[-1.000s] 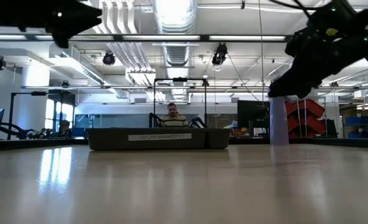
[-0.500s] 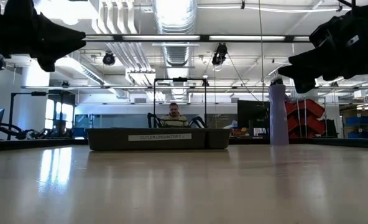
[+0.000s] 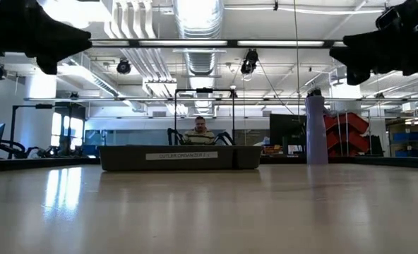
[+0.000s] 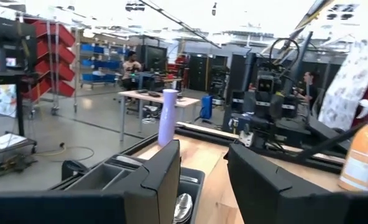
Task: Sort silverware
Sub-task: Return to Home Position
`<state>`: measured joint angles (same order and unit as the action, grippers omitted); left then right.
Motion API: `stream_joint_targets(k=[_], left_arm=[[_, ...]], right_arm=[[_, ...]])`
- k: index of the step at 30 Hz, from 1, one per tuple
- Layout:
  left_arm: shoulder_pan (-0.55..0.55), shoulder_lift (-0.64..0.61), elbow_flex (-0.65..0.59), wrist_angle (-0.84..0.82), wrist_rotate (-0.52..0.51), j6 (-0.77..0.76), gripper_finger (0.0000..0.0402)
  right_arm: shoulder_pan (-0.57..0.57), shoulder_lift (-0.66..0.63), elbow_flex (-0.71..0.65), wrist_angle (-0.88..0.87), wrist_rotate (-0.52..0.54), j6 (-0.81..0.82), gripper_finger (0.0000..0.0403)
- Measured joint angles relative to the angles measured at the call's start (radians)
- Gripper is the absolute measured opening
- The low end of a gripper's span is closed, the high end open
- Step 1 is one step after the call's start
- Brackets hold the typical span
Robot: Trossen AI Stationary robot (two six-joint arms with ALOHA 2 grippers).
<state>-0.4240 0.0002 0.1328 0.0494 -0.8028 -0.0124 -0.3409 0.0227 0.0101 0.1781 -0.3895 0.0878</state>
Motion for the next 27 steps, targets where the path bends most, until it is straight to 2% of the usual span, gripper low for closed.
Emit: stream_joint_targets(k=[2, 7, 13, 23, 27], left_arm=[[-0.02, 0.001, 0.0, -0.007, 0.0, -0.004, 0.0122], [-0.062, 0.0, -0.037, 0.018, -0.013, -0.024, 0.0129], [-0.066, 0.003, -0.125, 0.207, -0.027, 0.073, 0.0131], [-0.066, 0.002, -0.125, 0.159, -0.019, 0.017, 0.012], [-0.066, 0.002, -0.125, 0.158, -0.018, 0.003, 0.0124]], right_arm=[[-0.017, -0.024, 0.002, -0.033, 0.016, 0.006, 0.0159], [-0.028, 0.012, 0.006, -0.049, 0.048, -0.002, 0.016], [-0.024, 0.012, 0.0, -0.064, 0.076, 0.003, 0.0167], [-0.012, 0.006, 0.0, -0.08, 0.078, -0.006, 0.0157], [0.052, 0.004, 0.0, -0.042, 0.07, -0.036, 0.0156]])
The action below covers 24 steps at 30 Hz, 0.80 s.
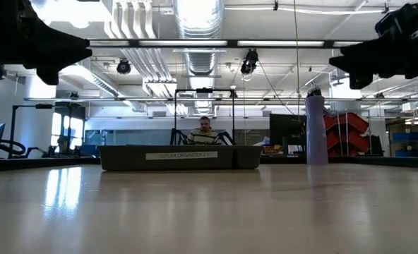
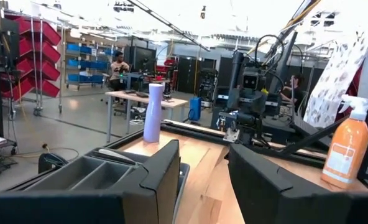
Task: Sort silverware
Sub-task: Return to Home Position
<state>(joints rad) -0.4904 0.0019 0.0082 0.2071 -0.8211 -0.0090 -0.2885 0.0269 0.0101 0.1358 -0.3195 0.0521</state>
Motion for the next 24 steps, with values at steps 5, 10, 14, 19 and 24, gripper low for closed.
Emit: stream_joint_targets(k=[5, 10, 14, 19, 24], left_arm=[[0.0, 0.01, 0.0, -0.011, 0.0, -0.007, 0.0131], [0.0, 0.009, 0.0, -0.015, 0.0, -0.008, 0.0131], [0.0, 0.009, 0.0, -0.031, -0.001, -0.008, 0.0125], [0.0, 0.009, 0.0, -0.058, -0.008, -0.002, 0.0119], [0.0, 0.024, 0.0, -0.121, 0.019, -0.039, 0.0119]], right_arm=[[0.136, 0.002, 0.0, -0.008, 0.118, -0.019, 0.0164], [0.268, 0.0, 0.0, -0.025, 0.26, -0.051, 0.0162], [0.283, -0.009, 0.0, -0.022, 0.269, -0.049, 0.0156], [0.229, -0.026, 0.0, -0.036, 0.271, -0.054, 0.0149], [0.201, -0.013, 0.0, -0.071, 0.271, -0.083, 0.0144]])
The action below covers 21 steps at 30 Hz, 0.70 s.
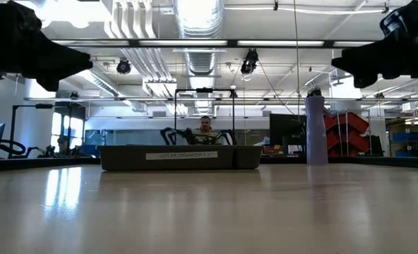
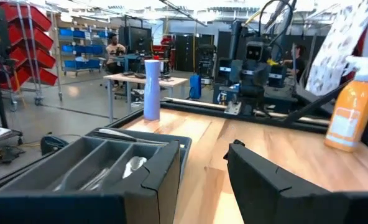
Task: Sort silverware
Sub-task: Return to Home Position
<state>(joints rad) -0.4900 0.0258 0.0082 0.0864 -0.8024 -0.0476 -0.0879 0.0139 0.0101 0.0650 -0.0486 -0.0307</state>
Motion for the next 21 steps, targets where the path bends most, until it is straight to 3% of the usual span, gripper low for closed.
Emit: stream_joint_targets(k=[16, 21], left_arm=[[0.0, 0.016, 0.0, 0.031, 0.011, 0.049, 0.0129], [0.007, -0.014, 0.0, 0.08, 0.372, 0.17, 0.012]], right_arm=[[0.0, 0.002, 0.0, -0.009, -0.002, 0.027, 0.0125], [0.0, 0.002, 0.0, -0.009, -0.002, 0.03, 0.0117]])
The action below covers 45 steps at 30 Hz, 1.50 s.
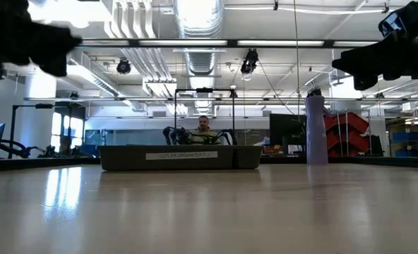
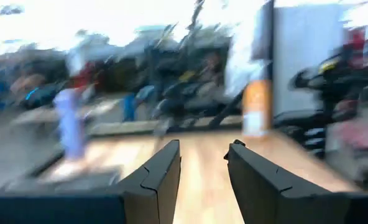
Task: Sort silverware
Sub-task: Return to Home Position
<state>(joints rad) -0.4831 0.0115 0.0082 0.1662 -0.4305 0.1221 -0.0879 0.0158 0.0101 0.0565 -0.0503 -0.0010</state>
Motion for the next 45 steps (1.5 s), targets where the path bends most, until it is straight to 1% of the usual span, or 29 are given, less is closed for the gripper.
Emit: stream_joint_targets(k=[2, 5, 7, 12, 17, 20, 22, 25, 29, 30, 38, 45], left_arm=[[0.012, -0.01, 0.0, 0.035, 0.014, 0.028, 0.012], [0.049, -0.009, 0.0, 0.033, 0.014, 0.028, 0.0121], [0.09, -0.011, 0.0, 0.039, 0.05, 0.024, 0.0124], [0.247, -0.01, 0.0, 0.075, 0.224, -0.004, 0.0132], [0.463, -0.004, 0.0, 0.035, 0.416, -0.113, 0.0132], [0.573, -0.008, 0.0, 0.011, 0.483, -0.149, 0.0127], [0.61, -0.009, 0.003, 0.0, 0.514, -0.18, 0.0124], [0.615, -0.011, 0.026, -0.038, 0.524, -0.194, 0.012], [0.614, -0.011, 0.074, -0.197, 0.523, -0.193, 0.0121], [0.614, -0.009, 0.081, -0.213, 0.523, -0.19, 0.0123], [0.614, -0.005, 0.09, -0.215, 0.522, -0.181, 0.0132], [0.614, -0.003, 0.09, -0.216, 0.52, -0.181, 0.0122]], right_arm=[[0.0, 0.0, 0.0, -0.001, -0.001, 0.0, 0.0114], [0.0, 0.0, 0.0, 0.0, -0.001, 0.0, 0.0108], [0.0, 0.0, 0.0, 0.0, -0.001, 0.0, 0.0105], [0.0, 0.0, 0.0, 0.0, -0.001, 0.0, 0.0096], [0.0, 0.0, 0.0, 0.0, -0.001, 0.0, 0.0087], [0.0, 0.0, 0.0, 0.0, -0.001, 0.0, 0.0081], [0.0, 0.0, 0.0, 0.0, 0.0, 0.0, 0.0077], [0.0, 0.0, 0.0, 0.0, -0.001, 0.0, 0.007], [0.0, 0.0, 0.0, 0.0, -0.001, 0.0, 0.006], [0.0, 0.0, 0.0, 0.0, -0.001, 0.0, 0.0058], [0.0, 0.0, 0.0, 0.0, -0.001, 0.0, 0.0043], [0.0, 0.0, 0.0, 0.0, -0.001, 0.0, 0.004]])
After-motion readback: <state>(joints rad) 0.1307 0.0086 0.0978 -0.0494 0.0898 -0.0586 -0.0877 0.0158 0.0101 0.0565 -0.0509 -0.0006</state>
